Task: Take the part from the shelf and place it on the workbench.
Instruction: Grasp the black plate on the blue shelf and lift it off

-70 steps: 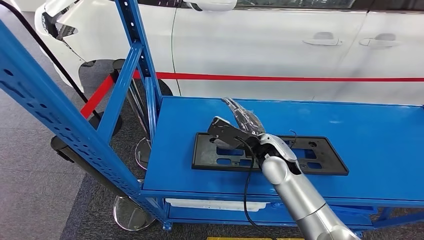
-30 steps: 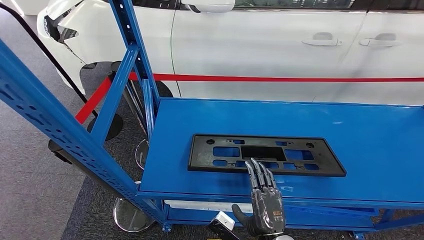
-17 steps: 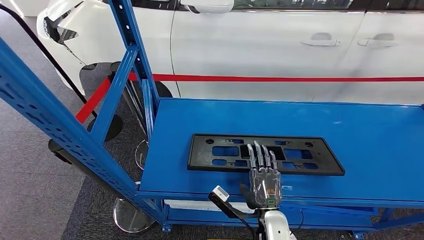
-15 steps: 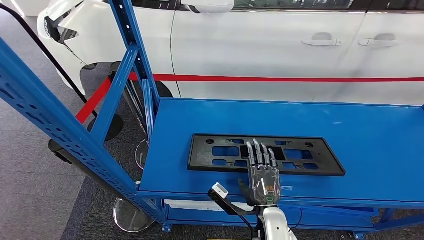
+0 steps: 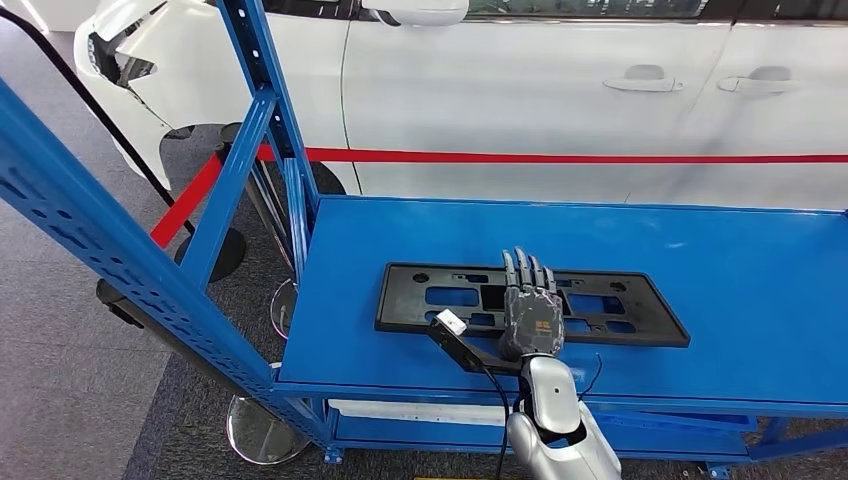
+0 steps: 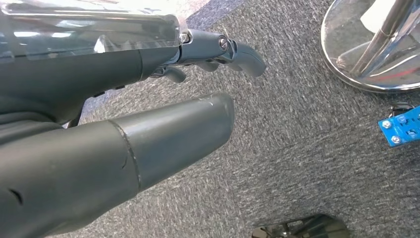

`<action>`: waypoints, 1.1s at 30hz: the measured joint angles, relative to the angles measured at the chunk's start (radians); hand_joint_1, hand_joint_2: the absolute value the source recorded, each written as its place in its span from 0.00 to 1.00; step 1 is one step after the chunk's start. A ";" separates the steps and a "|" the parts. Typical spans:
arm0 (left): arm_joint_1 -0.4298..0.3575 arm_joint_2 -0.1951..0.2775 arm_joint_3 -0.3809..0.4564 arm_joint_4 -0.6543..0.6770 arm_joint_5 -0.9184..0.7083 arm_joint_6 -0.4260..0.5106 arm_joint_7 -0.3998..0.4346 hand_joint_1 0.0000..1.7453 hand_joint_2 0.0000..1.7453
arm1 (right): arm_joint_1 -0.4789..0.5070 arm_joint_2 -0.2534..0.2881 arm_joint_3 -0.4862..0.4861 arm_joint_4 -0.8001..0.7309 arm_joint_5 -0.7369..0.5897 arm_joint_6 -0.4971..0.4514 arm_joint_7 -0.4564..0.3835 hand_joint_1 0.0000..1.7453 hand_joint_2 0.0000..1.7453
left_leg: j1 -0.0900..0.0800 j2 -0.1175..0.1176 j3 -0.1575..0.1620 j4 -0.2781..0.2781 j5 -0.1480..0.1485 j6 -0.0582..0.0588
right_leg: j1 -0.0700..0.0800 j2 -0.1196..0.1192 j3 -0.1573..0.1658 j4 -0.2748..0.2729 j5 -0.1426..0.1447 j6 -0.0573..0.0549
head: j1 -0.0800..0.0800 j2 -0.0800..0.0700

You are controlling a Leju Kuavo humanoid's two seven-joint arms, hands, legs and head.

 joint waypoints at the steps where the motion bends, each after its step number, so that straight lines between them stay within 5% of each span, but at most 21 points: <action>1: 0.000 0.001 -0.001 0.000 0.000 -0.001 0.000 0.00 0.00 | -0.005 0.000 -0.001 0.003 -0.003 0.001 -0.001 0.00 1.00 | 0.000 0.000 0.000 0.000 0.000 0.000 | 0.000 0.000 0.000 0.000 0.000 0.000 | 0.000 0.000; 11: 0.000 0.004 -0.002 0.000 0.000 -0.006 0.000 0.00 0.00 | -0.020 0.003 -0.004 0.026 -0.021 0.003 -0.003 0.00 1.00 | 0.000 0.000 0.000 0.000 0.000 0.000 | 0.000 0.000 0.000 0.000 0.000 0.000 | 0.000 0.000; 15: 0.000 0.005 -0.002 0.000 0.000 -0.004 -0.004 0.00 0.00 | -0.022 0.006 -0.009 0.027 -0.089 0.017 -0.015 1.00 1.00 | 0.000 0.000 0.000 0.000 0.000 0.000 | 0.000 0.000 0.000 0.000 0.000 0.000 | 0.000 0.000; 33: 0.001 0.008 0.012 0.000 0.050 0.006 -0.040 0.00 0.00 | 0.040 -0.009 -0.019 -0.239 -0.352 -0.002 -0.123 1.00 1.00 | 0.000 0.000 -0.001 0.000 0.000 0.000 | 0.000 0.000 -0.001 0.000 0.000 0.000 | 0.000 0.000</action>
